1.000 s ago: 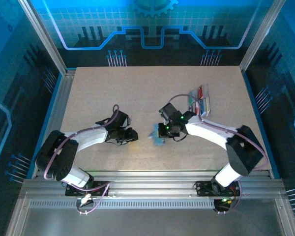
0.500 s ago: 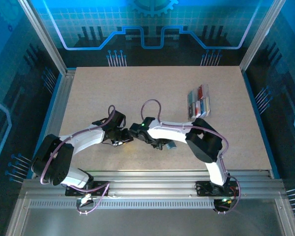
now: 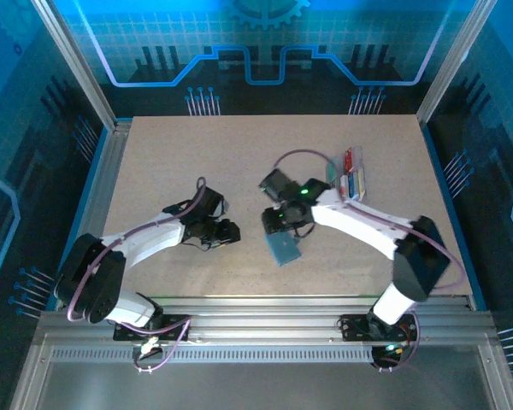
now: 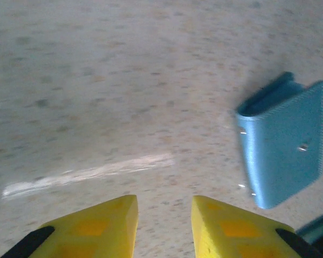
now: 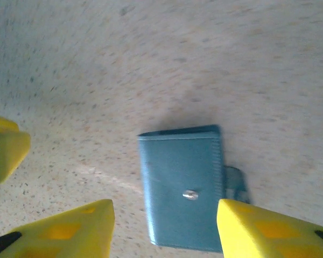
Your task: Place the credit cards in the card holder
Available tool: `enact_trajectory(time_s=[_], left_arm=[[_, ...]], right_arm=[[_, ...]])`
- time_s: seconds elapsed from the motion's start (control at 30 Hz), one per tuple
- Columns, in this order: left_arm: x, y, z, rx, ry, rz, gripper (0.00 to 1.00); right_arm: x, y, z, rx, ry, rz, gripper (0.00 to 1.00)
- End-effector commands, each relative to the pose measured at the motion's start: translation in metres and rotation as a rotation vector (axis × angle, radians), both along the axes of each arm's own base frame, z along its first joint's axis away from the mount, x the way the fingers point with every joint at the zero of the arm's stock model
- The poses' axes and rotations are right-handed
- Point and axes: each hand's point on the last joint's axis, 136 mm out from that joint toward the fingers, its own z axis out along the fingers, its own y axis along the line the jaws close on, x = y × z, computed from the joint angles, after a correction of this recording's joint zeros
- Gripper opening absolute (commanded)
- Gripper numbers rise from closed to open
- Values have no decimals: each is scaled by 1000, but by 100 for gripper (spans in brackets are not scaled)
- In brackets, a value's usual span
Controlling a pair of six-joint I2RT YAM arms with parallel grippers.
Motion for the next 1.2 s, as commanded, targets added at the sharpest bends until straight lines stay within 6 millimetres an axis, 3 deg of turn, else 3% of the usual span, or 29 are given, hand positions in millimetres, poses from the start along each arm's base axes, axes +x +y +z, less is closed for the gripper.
enact_trajectory(time_s=[0.0, 0.13, 0.33, 0.67, 1.17], left_arm=[[2, -36, 6, -39, -7, -118, 34], [9, -71, 4, -46, -3, -176, 34], [21, -94, -19, -18, 42, -195, 34], [18, -95, -45, 43, 91, -209, 34], [16, -93, -48, 48, 97, -207, 33]], right_arm=[[-8, -30, -17, -33, 52, 18, 48], [-8, -41, -23, -62, 44, 44, 43], [-5, -28, -41, -70, 63, 105, 42], [-9, -29, -69, -223, 89, 150, 37], [-11, -48, -69, -316, 86, 110, 21]])
